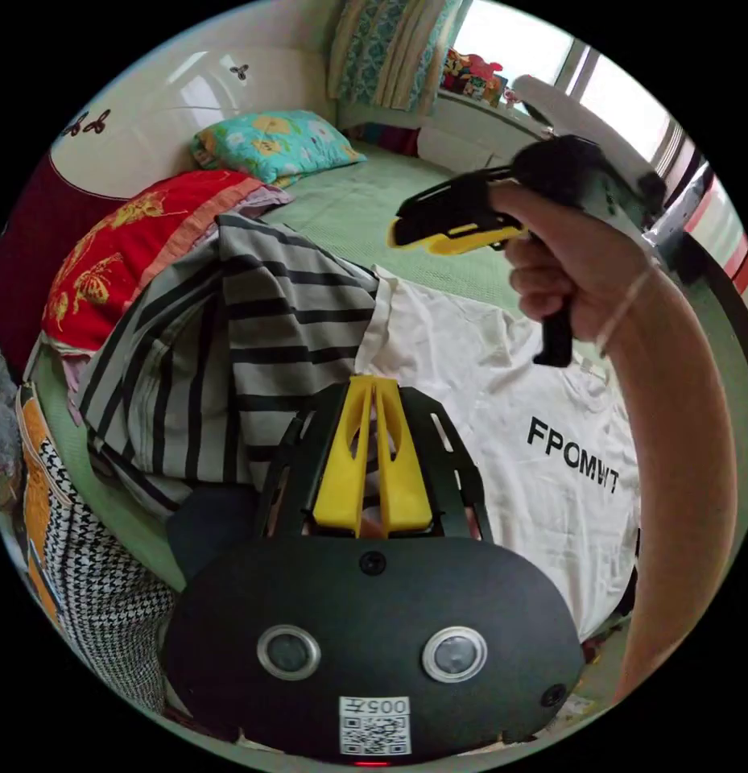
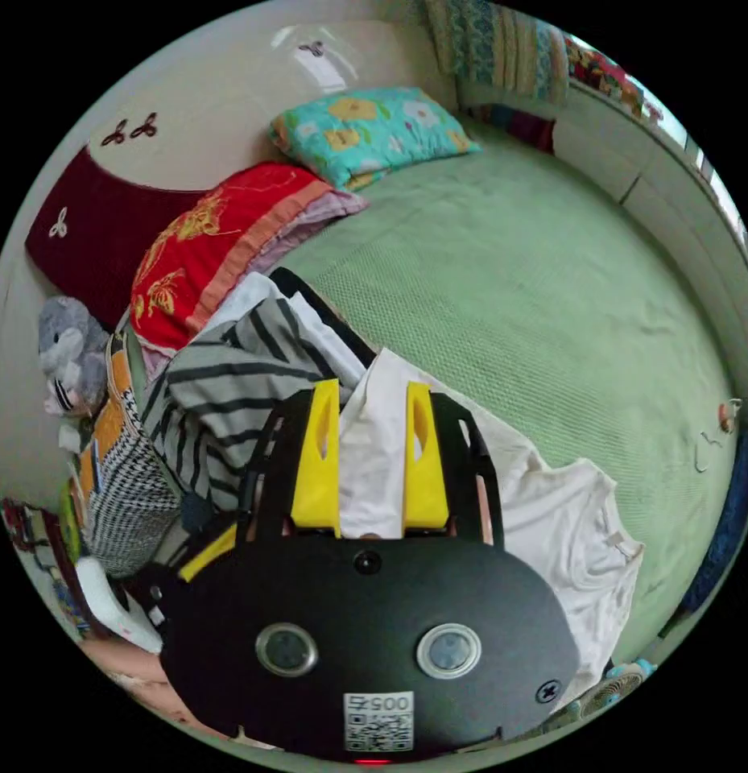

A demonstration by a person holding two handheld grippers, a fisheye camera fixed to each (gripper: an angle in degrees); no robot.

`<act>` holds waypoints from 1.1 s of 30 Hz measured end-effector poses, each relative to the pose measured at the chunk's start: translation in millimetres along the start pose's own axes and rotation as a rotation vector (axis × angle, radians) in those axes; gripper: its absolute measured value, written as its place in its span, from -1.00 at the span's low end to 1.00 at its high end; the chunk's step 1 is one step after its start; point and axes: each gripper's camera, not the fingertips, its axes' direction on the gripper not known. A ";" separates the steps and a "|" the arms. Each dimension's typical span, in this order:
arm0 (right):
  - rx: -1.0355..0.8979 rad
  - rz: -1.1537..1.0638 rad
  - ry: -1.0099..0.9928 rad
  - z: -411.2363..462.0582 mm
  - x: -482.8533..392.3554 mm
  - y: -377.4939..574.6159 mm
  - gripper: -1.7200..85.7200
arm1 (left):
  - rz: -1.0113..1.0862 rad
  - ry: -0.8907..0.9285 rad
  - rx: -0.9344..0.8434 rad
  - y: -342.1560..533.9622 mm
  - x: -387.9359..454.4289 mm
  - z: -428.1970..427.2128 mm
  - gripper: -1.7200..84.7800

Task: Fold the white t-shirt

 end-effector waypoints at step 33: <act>0.130 0.196 -0.025 -26.7 59.2 -54.6 -1.00 | 0.068 0.075 0.005 -43.1 -15.2 36.3 -0.96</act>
